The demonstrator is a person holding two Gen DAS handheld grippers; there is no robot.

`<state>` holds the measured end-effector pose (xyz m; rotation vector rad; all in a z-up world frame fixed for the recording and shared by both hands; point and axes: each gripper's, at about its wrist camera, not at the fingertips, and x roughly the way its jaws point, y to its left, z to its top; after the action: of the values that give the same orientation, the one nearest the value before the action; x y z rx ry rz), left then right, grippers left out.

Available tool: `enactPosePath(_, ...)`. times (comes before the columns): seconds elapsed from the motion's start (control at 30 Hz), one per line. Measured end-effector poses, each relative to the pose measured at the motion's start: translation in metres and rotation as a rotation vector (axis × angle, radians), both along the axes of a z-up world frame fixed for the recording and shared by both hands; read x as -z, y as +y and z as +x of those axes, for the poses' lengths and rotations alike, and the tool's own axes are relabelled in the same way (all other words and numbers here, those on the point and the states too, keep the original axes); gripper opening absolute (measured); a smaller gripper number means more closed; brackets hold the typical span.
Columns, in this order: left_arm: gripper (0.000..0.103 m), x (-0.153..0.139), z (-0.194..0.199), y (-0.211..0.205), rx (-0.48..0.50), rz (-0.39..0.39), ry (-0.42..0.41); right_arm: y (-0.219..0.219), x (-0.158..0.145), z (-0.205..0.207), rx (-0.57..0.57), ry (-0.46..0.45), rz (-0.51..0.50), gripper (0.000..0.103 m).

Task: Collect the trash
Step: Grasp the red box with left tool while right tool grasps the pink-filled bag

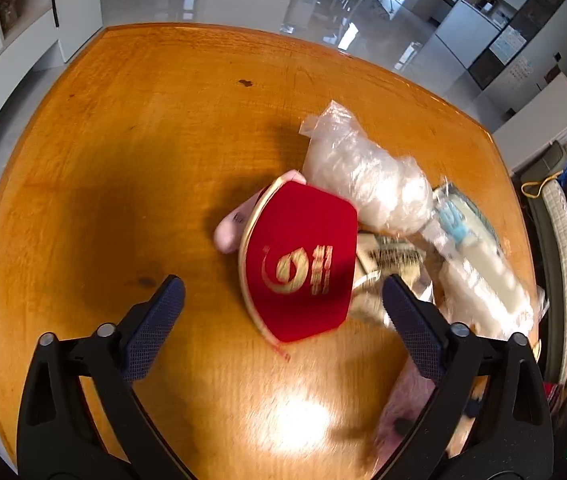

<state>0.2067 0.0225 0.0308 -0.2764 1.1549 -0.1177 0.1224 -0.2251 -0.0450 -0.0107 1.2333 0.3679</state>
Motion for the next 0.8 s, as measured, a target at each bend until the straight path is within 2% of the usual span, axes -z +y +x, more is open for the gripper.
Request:
enactPosePath(0.1, 0.067, 0.017, 0.014, 0.001, -0.025, -0.135, 0.079, 0.003, 0.0, -0.006, -0.001, -0.005, 0.005, 0.052)
enactPosePath(0.13, 0.064, 0.02, 0.016, 0.002, -0.036, -0.156, 0.091, 0.002, 0.0, -0.008, -0.001, -0.006, 0.007, 0.052)
enactPosePath(0.27, 0.064, 0.02, 0.021, -0.002, -0.043, -0.138, 0.066, 0.0, 0.002, -0.012, 0.012, -0.009, 0.004, 0.052)
enactPosePath(0.4, 0.063, 0.019, 0.017, 0.002, -0.057, -0.17, 0.063, -0.002, -0.002, -0.015, 0.02, -0.014, 0.023, 0.038)
enactPosePath(0.53, 0.062, 0.005, -0.007, 0.013, -0.02, -0.177, 0.015, -0.003, -0.008, -0.028, 0.014, -0.001, 0.043, 0.031)
enactPosePath(0.67, 0.062, -0.013, -0.038, 0.031, -0.01, -0.218, -0.021, 0.0, -0.014, -0.048, 0.0, 0.003, 0.067, 0.03)
enactPosePath(0.8, 0.062, -0.031, -0.068, 0.044, 0.0, -0.218, -0.052, 0.006, -0.027, -0.072, -0.016, -0.001, 0.113, 0.03)
